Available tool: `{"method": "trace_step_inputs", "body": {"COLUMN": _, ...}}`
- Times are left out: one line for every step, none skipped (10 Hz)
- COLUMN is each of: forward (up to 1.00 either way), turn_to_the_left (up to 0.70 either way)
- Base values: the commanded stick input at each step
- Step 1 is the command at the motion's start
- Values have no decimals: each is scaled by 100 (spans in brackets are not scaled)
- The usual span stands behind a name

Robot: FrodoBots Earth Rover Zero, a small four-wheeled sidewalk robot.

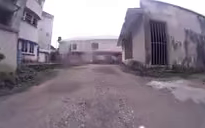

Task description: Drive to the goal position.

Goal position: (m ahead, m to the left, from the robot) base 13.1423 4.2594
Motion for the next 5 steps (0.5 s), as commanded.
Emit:
{"method": "trace_step_inputs", "body": {"forward": 30, "turn_to_the_left": 0}}
{"method": "trace_step_inputs", "body": {"forward": 30, "turn_to_the_left": 0}}
{"method": "trace_step_inputs", "body": {"forward": 30, "turn_to_the_left": 0}}
{"method": "trace_step_inputs", "body": {"forward": 30, "turn_to_the_left": 0}}
{"method": "trace_step_inputs", "body": {"forward": 30, "turn_to_the_left": 0}}
